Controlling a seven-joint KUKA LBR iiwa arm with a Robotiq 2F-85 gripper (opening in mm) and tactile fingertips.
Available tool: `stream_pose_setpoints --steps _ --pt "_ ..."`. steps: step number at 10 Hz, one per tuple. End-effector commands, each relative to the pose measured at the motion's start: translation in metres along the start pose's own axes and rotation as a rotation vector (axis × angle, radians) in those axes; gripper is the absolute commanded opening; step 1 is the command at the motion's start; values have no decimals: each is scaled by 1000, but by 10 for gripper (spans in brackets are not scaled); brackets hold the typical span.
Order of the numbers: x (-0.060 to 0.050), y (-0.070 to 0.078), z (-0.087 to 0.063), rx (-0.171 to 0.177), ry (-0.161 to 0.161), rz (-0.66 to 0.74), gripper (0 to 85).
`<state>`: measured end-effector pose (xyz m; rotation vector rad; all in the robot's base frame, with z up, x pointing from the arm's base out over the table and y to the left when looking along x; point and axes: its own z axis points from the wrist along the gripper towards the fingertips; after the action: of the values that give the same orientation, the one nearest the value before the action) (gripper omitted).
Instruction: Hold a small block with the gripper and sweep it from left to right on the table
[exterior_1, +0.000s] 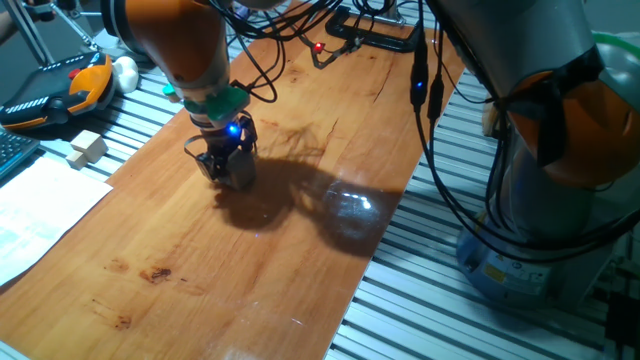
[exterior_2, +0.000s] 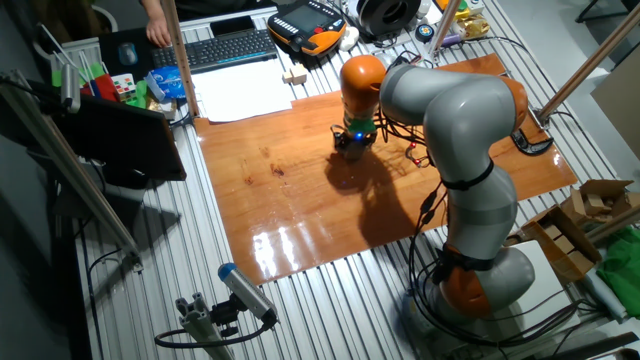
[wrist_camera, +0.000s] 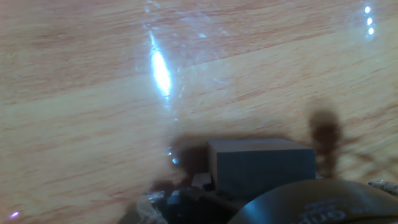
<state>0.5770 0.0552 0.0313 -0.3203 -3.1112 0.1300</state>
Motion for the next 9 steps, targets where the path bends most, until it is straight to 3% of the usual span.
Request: stream_pose_setpoints --steps 1,9 --pt "0 2 -1 0 0 2 650" --pt "7 21 -1 0 3 31 660"
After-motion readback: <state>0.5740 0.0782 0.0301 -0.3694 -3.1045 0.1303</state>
